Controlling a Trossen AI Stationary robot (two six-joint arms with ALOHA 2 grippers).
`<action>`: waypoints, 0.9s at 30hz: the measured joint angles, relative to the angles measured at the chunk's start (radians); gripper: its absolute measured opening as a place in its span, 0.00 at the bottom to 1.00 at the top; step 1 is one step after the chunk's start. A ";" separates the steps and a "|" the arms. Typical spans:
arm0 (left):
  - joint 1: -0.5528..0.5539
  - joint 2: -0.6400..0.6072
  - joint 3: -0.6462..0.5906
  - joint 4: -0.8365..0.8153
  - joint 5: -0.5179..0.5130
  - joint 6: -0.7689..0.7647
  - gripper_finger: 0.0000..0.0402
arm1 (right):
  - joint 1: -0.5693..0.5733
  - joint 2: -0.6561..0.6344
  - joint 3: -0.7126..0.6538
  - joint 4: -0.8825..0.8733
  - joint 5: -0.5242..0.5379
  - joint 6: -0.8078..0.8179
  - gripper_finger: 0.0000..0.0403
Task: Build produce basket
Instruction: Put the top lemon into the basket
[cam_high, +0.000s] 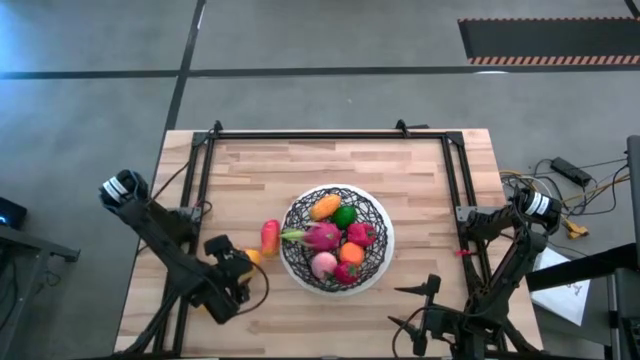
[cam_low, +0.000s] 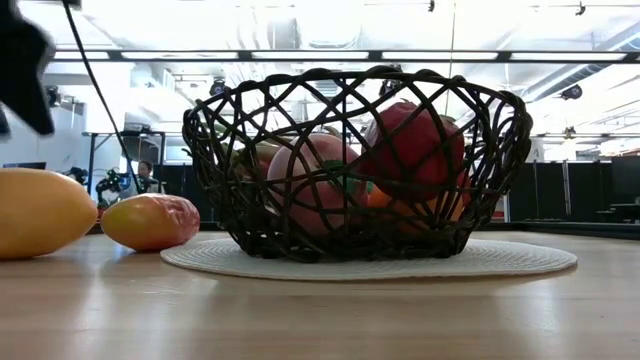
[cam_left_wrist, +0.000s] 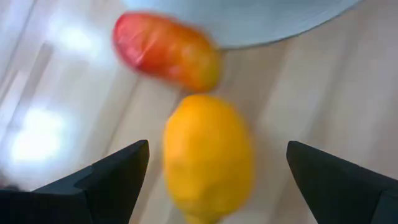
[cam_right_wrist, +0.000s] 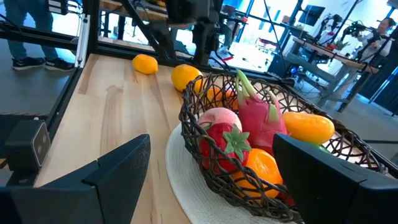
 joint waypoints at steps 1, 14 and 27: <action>0.000 -0.002 -0.029 0.009 0.000 -0.016 0.90 | 0.000 0.000 0.000 0.000 0.000 0.000 0.81; 0.011 -0.132 -0.373 0.435 -0.062 -0.049 0.90 | 0.000 0.000 -0.002 0.000 0.000 0.001 0.81; 0.033 -0.159 -0.458 0.585 -0.041 0.039 0.79 | 0.000 0.000 -0.002 0.000 0.000 0.008 0.81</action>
